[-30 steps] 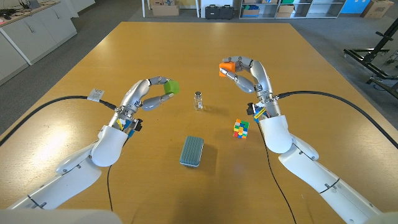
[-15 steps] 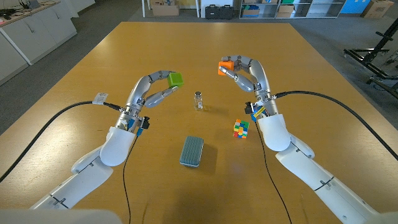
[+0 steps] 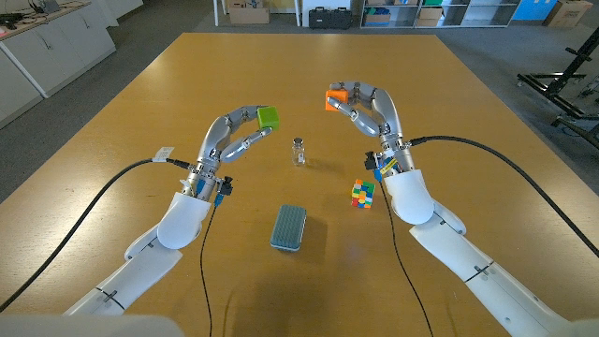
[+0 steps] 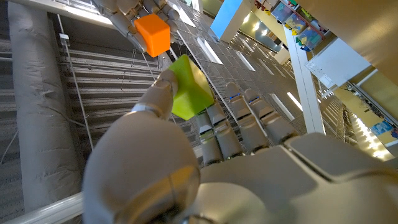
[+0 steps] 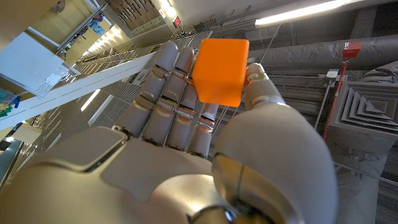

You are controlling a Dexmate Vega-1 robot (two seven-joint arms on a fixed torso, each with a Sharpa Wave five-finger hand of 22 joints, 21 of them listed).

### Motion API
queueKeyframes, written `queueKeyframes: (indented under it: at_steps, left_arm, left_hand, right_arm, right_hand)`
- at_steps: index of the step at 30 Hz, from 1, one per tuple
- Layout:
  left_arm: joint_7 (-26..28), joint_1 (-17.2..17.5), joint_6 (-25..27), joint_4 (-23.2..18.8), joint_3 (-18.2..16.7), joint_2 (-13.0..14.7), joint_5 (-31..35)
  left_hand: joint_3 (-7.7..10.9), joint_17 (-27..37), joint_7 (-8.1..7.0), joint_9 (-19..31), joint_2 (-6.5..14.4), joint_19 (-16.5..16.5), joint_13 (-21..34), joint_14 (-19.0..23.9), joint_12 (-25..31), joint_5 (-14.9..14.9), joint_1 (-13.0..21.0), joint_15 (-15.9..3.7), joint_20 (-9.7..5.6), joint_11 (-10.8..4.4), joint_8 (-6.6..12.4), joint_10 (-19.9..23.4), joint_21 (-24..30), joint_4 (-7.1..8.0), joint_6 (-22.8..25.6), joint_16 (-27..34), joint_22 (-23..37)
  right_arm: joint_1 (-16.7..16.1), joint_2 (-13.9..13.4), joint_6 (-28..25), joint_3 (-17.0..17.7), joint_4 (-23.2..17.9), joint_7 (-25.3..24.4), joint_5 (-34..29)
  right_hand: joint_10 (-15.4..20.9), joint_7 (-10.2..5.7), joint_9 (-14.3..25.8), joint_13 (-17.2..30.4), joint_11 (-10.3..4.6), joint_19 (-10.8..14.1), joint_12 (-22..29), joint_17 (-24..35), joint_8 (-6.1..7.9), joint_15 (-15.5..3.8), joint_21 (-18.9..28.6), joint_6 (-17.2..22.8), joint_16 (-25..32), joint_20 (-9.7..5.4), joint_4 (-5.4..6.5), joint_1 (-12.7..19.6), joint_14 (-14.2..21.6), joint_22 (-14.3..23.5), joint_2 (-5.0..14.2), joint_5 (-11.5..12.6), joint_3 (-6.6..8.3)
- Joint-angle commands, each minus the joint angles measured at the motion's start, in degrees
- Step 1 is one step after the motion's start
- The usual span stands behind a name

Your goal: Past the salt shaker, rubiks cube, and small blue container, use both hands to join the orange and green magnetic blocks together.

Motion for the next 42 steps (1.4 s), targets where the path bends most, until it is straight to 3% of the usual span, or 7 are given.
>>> queueKeyframes:
  at_steps: [1, 8, 17, 42]
  left_arm:
    - [-8.74, -4.14, -7.96, 5.66, 3.28, -2.31, -10.72]
    - [-11.26, -4.84, -10.67, 7.37, 3.62, -3.80, -14.24]
    - [-12.97, -4.29, -10.82, 6.39, 3.33, -4.53, -15.68]
    - [-16.11, -4.29, 0.55, -0.13, 5.67, -3.14, -21.80]
  left_hand:
    - [1.46, 0.19, -3.97, 0.13, 2.04, -0.21, 0.19, 0.37, 0.34, 0.29, -0.54, -9.60, 0.02, -4.74, 0.18, 4.96, -0.03, 1.14, 4.46, -0.18, 0.09]
    - [1.53, 0.21, -3.98, 0.12, 2.16, -0.28, 0.20, 0.40, 0.31, 0.31, -0.64, -9.58, -0.09, -4.78, 0.14, 5.10, -0.06, 1.19, 4.52, -0.19, 0.09]
    - [1.62, 0.24, -4.10, 0.12, 2.38, -0.32, 0.23, 0.49, 0.31, 0.33, -0.84, -9.58, -0.24, -4.80, 0.18, 5.44, -0.08, 1.30, 4.85, -0.18, 0.08]
    - [1.53, 0.31, -3.95, 0.12, 2.50, -0.01, 0.27, 0.87, 0.20, 0.30, -2.02, -9.47, -0.06, -4.74, 0.12, 6.17, 0.00, 1.68, 5.34, -0.13, 0.07]
  right_arm:
    - [3.38, 0.30, 4.22, -1.63, 3.30, 6.39, 6.34]
    - [4.48, -0.67, 5.61, -1.92, 3.70, 10.82, 9.98]
    - [4.36, -1.05, 4.21, -1.40, 2.81, 10.95, 6.87]
    - [3.16, 1.05, 4.69, -1.23, 2.15, 5.81, -3.66]
  right_hand:
    - [8.97, -3.18, 0.11, 0.21, -9.55, -0.31, 0.10, 0.23, 0.35, -4.77, 0.24, 5.34, -0.20, -3.67, 0.28, 8.90, 0.27, 0.01, 8.85, 0.36, -0.01]
    - [8.92, -3.36, 0.12, 0.33, -9.51, -0.63, 0.09, 0.26, 0.21, -4.71, 0.28, 5.15, -0.39, -3.58, 0.30, 8.85, -0.11, 0.01, 8.83, 0.40, -0.06]
    - [8.82, -3.55, 0.12, 0.29, -9.55, -1.02, -0.03, 0.31, 0.23, -4.72, 0.26, 5.33, -0.47, -3.58, 0.32, 8.86, -0.29, 0.00, 8.90, 0.46, -0.07]
    - [8.11, -4.74, 0.13, 0.67, -9.96, -2.39, -0.40, 0.71, 0.07, -4.50, 0.40, 5.42, -0.82, -3.45, 0.41, 8.79, -1.37, 0.00, 8.95, 0.69, -0.40]
